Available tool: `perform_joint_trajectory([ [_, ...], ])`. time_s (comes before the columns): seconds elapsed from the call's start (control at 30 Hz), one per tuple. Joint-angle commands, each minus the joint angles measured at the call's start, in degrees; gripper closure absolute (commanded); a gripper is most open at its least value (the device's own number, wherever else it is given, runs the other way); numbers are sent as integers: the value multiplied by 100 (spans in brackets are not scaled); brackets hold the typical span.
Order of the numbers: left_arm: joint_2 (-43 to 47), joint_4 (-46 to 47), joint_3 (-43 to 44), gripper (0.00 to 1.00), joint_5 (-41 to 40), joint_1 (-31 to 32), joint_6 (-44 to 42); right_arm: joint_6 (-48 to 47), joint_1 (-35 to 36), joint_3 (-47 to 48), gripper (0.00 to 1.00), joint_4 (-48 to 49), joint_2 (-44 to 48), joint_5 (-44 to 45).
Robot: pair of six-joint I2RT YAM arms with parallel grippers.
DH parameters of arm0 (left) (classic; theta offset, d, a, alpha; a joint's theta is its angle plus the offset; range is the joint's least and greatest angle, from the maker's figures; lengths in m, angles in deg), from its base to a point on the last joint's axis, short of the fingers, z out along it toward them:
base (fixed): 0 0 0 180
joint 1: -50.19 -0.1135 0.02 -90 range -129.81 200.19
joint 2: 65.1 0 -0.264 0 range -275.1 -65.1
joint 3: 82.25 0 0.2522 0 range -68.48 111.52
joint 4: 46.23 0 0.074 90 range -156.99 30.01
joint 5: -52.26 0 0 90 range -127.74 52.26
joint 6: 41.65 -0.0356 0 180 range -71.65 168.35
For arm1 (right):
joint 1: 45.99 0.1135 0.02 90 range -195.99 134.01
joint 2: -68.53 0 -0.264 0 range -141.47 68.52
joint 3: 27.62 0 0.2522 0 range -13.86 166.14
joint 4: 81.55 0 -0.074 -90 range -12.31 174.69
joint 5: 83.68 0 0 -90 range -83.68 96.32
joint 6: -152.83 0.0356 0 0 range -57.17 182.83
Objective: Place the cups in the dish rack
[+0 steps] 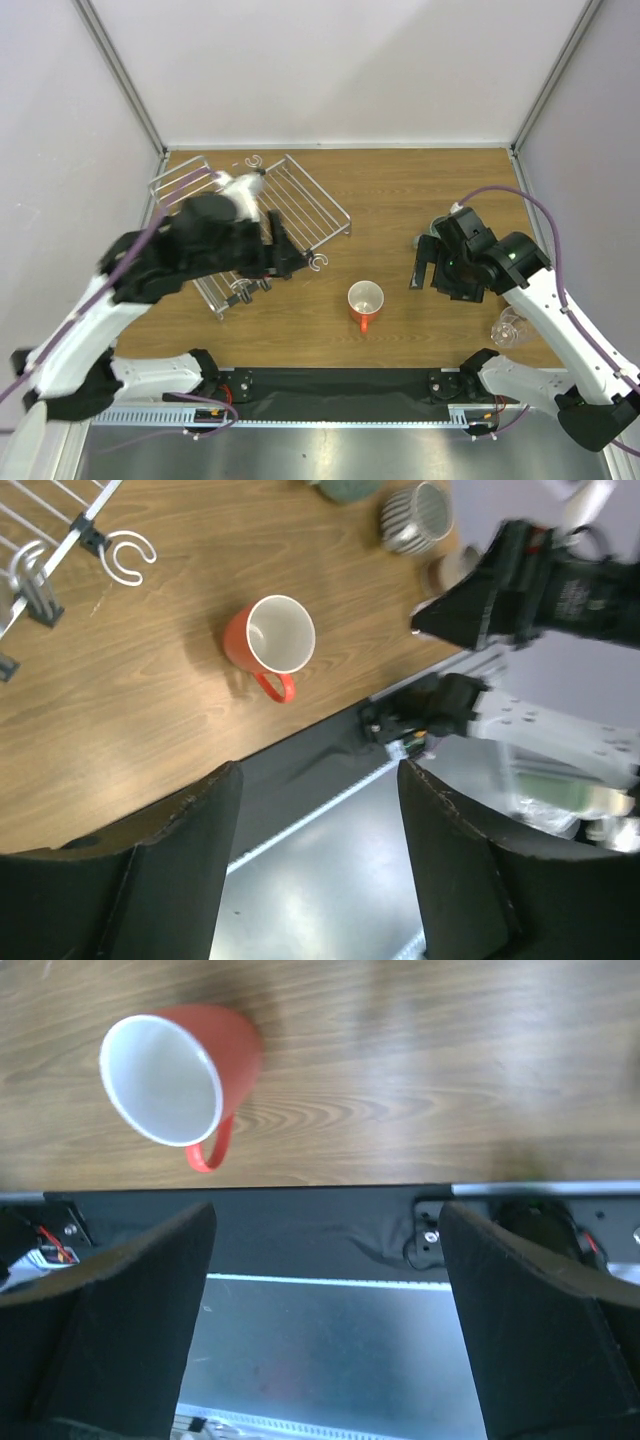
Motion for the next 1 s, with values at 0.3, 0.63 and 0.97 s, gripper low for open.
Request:
perform_joint_trajectory([
  [0.3, -3020, 583, 305, 41, -711, 703, -803, 495, -519, 166, 6, -1025, 732, 395],
  [0.63, -3812, 1003, -151, 37, -343, 756, -1121, 468, -528, 228, 5, -1113, 1083, 193],
  [0.97, -4348, 1427, -530, 44, -220, 756, -1244, 416, -519, 210, 4, -1052, 1268, -18],
])
